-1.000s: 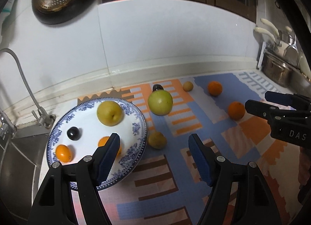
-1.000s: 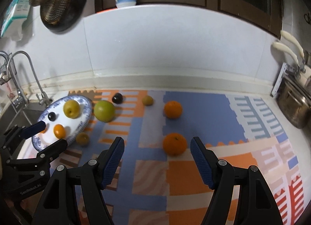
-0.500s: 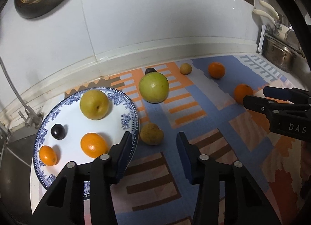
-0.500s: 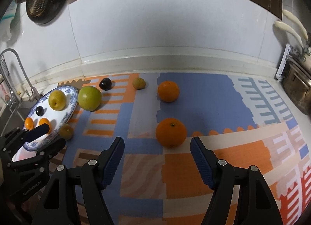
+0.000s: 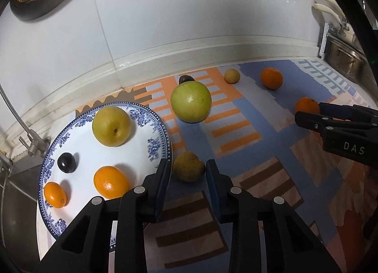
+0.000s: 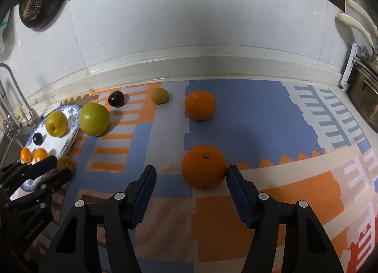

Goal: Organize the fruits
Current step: 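Grasp the brown kiwi with the left tool while the right tool grasps an orange, then carry kiwi and orange over the plate and lower them toward it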

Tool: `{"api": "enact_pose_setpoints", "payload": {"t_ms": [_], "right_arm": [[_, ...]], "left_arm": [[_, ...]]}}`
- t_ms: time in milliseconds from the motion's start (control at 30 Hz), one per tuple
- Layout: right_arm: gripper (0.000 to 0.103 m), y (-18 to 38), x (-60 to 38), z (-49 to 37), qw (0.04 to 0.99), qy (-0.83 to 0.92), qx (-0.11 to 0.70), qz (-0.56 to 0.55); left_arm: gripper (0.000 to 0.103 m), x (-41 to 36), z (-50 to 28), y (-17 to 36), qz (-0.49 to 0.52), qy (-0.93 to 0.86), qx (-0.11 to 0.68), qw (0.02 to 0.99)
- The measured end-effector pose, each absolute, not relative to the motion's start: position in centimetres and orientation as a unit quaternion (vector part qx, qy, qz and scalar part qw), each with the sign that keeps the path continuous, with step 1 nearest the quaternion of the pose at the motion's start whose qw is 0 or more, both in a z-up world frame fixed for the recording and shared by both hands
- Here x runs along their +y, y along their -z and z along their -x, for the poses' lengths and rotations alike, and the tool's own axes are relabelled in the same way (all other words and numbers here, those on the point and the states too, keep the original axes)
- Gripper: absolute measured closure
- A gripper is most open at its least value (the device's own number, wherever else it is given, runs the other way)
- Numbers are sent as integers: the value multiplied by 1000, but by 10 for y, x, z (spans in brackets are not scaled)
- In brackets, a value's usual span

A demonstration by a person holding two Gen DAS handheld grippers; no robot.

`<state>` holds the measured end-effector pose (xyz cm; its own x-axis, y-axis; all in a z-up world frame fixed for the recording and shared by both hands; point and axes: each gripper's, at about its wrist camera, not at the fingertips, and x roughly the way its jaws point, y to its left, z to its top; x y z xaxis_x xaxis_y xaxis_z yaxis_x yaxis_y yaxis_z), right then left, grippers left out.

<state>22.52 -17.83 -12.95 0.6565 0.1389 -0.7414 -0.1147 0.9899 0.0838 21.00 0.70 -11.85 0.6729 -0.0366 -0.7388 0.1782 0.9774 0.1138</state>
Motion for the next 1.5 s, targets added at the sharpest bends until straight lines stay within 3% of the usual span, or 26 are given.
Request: {"api": "enact_pose_setpoints", "payload": {"t_ms": [67,300,1500], "right_arm": [[41,130,-178,-227,911,-68,408,-13],[60,133,-181,-231,912,-54,406,-1],[60,62,-114,-180,924,-176,339,29]], "left_arm": [[73,7,-210,119,-91,59,400,910],[75,6,-210,119,-91,64,398,911],[75,54,-161,58,-23,48,328,943]]}}
